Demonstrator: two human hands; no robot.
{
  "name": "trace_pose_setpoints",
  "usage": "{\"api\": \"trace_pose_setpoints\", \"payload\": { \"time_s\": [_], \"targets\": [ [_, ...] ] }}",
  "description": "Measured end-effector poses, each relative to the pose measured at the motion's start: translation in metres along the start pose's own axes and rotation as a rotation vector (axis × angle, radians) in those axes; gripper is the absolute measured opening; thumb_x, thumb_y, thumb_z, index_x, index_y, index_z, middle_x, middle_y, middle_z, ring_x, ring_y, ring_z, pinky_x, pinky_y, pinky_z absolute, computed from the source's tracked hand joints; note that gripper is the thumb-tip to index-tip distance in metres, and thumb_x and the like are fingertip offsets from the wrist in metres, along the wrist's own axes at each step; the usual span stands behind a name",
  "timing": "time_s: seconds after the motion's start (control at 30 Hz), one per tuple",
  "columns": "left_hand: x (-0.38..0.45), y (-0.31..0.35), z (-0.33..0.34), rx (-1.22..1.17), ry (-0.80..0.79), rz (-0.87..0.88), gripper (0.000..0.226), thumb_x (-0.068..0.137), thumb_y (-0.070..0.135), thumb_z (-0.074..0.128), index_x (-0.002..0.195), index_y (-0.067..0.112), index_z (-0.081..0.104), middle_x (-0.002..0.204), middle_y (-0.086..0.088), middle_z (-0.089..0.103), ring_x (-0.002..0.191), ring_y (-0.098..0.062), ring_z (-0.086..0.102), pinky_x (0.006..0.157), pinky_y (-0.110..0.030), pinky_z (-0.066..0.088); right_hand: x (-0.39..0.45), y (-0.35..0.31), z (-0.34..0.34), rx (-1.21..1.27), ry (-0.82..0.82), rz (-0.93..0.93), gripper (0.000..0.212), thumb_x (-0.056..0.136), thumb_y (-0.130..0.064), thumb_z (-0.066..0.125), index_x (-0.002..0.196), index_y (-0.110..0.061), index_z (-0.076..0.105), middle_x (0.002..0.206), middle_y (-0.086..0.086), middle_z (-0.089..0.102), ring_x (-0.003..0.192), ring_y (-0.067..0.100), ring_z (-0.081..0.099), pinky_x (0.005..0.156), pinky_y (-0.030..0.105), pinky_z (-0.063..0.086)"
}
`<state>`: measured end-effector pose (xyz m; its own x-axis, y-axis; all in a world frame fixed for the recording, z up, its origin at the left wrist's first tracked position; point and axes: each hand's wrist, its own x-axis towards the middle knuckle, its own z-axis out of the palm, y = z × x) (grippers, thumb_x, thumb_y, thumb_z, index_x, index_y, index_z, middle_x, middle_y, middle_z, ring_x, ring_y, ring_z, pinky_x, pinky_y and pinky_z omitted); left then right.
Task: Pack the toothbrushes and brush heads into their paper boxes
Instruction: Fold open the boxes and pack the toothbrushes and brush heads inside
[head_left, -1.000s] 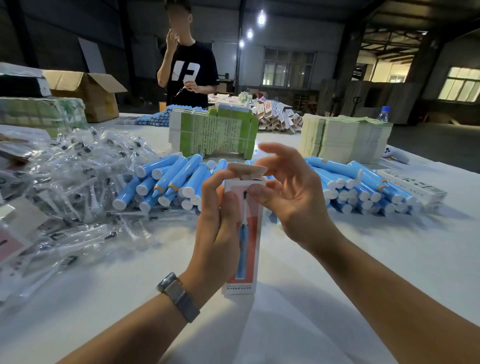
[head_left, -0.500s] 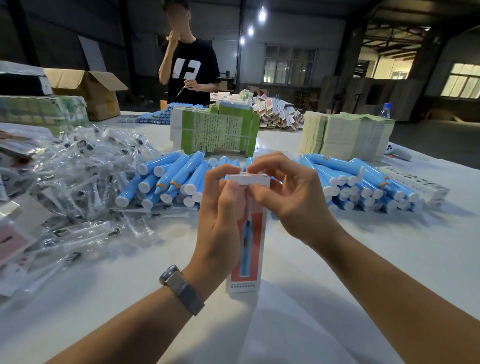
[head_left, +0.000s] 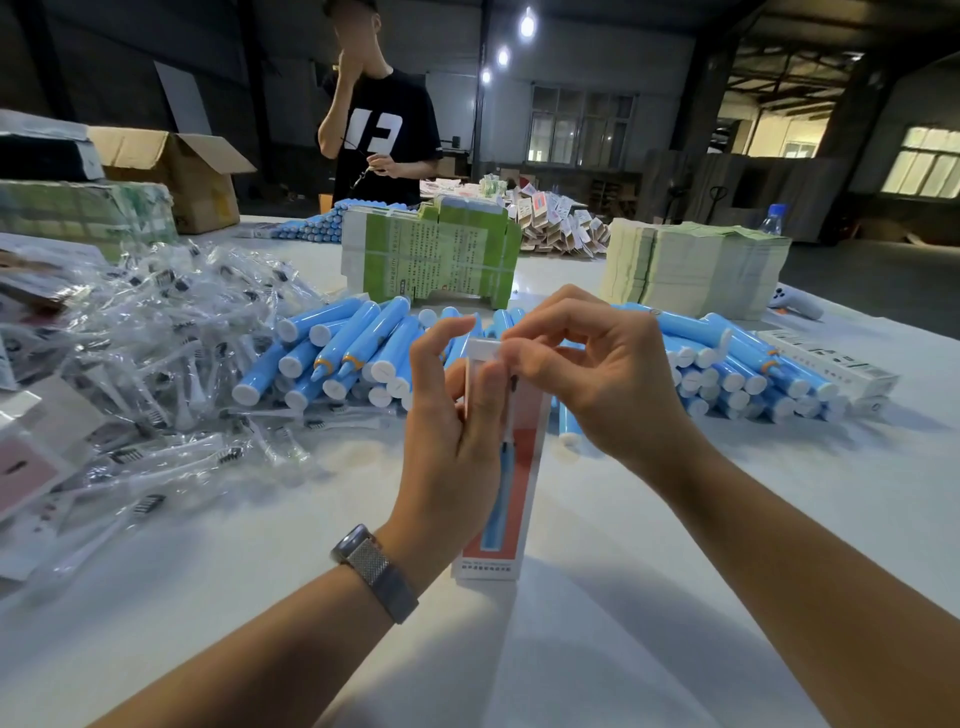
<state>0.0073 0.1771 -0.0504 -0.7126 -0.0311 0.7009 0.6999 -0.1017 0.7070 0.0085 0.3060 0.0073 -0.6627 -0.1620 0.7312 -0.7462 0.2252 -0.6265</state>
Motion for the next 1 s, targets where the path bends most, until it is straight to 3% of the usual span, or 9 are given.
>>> {"api": "trace_pose_setpoints", "payload": {
  "time_s": [0.07, 0.23, 0.43, 0.6, 0.67, 0.8, 0.93, 1.0],
  "targets": [
    [0.000, 0.001, 0.000, 0.006, -0.011, 0.008, 0.026, 0.093, 0.051, 0.048, 0.115, 0.058, 0.040, 0.086, -0.029, 0.059, 0.067, -0.049, 0.057, 0.058, -0.062, 0.049, 0.000, -0.002, 0.000, -0.016, 0.004, -0.007, 0.012, 0.082, -0.008, 0.073, 0.080, -0.021, 0.073, 0.079, -0.004, 0.061, 0.073, 0.014, 0.058, 0.063, 0.034, 0.054],
    [0.000, 0.002, -0.001, 0.032, -0.048, 0.032, 0.036, 0.090, 0.050, 0.054, 0.121, 0.060, 0.038, 0.092, -0.007, 0.068, 0.070, -0.036, 0.067, 0.061, -0.059, 0.054, 0.002, -0.006, -0.004, -0.082, -0.005, -0.023, 0.012, 0.084, -0.010, 0.072, 0.081, -0.022, 0.071, 0.076, -0.009, 0.060, 0.070, 0.008, 0.056, 0.060, 0.025, 0.050],
    [0.001, -0.002, -0.002, 0.079, -0.069, 0.086, 0.037, 0.095, 0.048, 0.050, 0.125, 0.063, 0.036, 0.087, -0.005, 0.067, 0.064, -0.032, 0.064, 0.057, -0.056, 0.052, 0.007, -0.012, -0.013, -0.137, -0.047, -0.021, 0.005, 0.084, -0.013, 0.071, 0.080, -0.017, 0.071, 0.071, -0.012, 0.063, 0.067, 0.010, 0.055, 0.056, 0.036, 0.052],
    [0.002, -0.004, -0.003, 0.106, -0.062, 0.086, 0.036, 0.095, 0.049, 0.049, 0.126, 0.063, 0.037, 0.087, -0.019, 0.063, 0.062, -0.043, 0.058, 0.056, -0.058, 0.050, 0.011, -0.018, -0.020, -0.160, -0.110, 0.018, 0.004, 0.081, -0.016, 0.071, 0.078, -0.014, 0.071, 0.073, -0.007, 0.064, 0.070, 0.024, 0.061, 0.063, 0.045, 0.054],
    [0.002, -0.004, -0.003, 0.104, -0.073, 0.105, 0.033, 0.096, 0.048, 0.048, 0.124, 0.061, 0.038, 0.088, -0.017, 0.064, 0.063, -0.038, 0.060, 0.058, -0.057, 0.051, 0.013, -0.021, -0.022, -0.176, -0.143, 0.008, 0.004, 0.081, -0.015, 0.070, 0.078, -0.012, 0.070, 0.073, -0.002, 0.064, 0.072, 0.029, 0.062, 0.063, 0.040, 0.054],
    [0.002, -0.002, -0.002, 0.114, -0.102, 0.128, 0.030, 0.097, 0.046, 0.046, 0.120, 0.063, 0.039, 0.084, -0.018, 0.062, 0.059, -0.040, 0.056, 0.054, -0.054, 0.048, 0.015, -0.028, -0.028, -0.258, -0.194, -0.035, 0.007, 0.082, -0.014, 0.072, 0.076, -0.015, 0.069, 0.072, -0.010, 0.061, 0.067, 0.013, 0.061, 0.059, 0.017, 0.046],
    [0.003, -0.003, -0.003, 0.131, -0.115, 0.122, 0.031, 0.096, 0.048, 0.046, 0.121, 0.065, 0.039, 0.086, -0.013, 0.064, 0.059, -0.040, 0.058, 0.054, -0.054, 0.050, 0.015, -0.030, -0.029, -0.351, -0.210, -0.095, 0.011, 0.082, -0.005, 0.074, 0.074, -0.010, 0.068, 0.072, -0.014, 0.058, 0.064, 0.006, 0.058, 0.056, 0.010, 0.042],
    [0.004, -0.003, -0.003, 0.136, -0.110, 0.118, 0.033, 0.095, 0.050, 0.047, 0.121, 0.067, 0.038, 0.083, -0.019, 0.063, 0.059, -0.040, 0.058, 0.055, -0.055, 0.050, 0.014, -0.029, -0.027, -0.394, -0.184, -0.115, 0.012, 0.081, -0.002, 0.074, 0.072, -0.007, 0.068, 0.071, -0.012, 0.058, 0.062, 0.006, 0.057, 0.056, 0.008, 0.041]
  ]
}}
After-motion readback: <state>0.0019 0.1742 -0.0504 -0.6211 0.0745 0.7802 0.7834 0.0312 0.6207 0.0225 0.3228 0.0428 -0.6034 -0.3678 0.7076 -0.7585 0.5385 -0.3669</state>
